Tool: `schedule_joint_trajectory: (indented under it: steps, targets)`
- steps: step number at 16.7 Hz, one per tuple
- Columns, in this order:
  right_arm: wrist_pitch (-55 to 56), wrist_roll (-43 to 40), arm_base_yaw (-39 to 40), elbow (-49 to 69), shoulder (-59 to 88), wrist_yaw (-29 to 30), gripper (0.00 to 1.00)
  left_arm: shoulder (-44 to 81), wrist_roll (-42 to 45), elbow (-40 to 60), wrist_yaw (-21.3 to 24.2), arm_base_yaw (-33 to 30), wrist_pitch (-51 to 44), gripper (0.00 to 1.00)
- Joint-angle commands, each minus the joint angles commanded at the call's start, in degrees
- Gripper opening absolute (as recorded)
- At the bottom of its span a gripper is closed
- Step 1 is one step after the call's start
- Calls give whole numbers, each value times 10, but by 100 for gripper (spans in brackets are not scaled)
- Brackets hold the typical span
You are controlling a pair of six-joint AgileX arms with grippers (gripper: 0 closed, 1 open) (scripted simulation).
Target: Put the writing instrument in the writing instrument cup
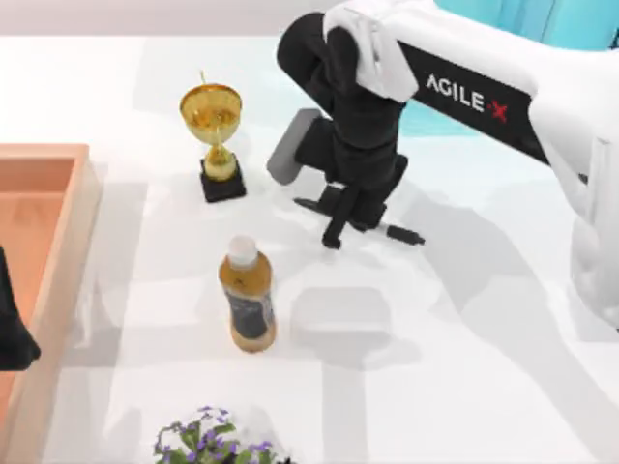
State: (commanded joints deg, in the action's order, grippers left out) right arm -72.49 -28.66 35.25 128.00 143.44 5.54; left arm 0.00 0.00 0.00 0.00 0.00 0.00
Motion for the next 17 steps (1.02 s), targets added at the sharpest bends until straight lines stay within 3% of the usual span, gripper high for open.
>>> schedule_joint_trajectory:
  steps: [9, 17]
  targets:
    - [-48, 73, 78, -135, -234, 11, 0, 0, 0, 0, 0, 0, 0, 100]
    - [-61, 84, 110, -162, -252, 16, 0, 0, 0, 0, 0, 0, 0, 100]
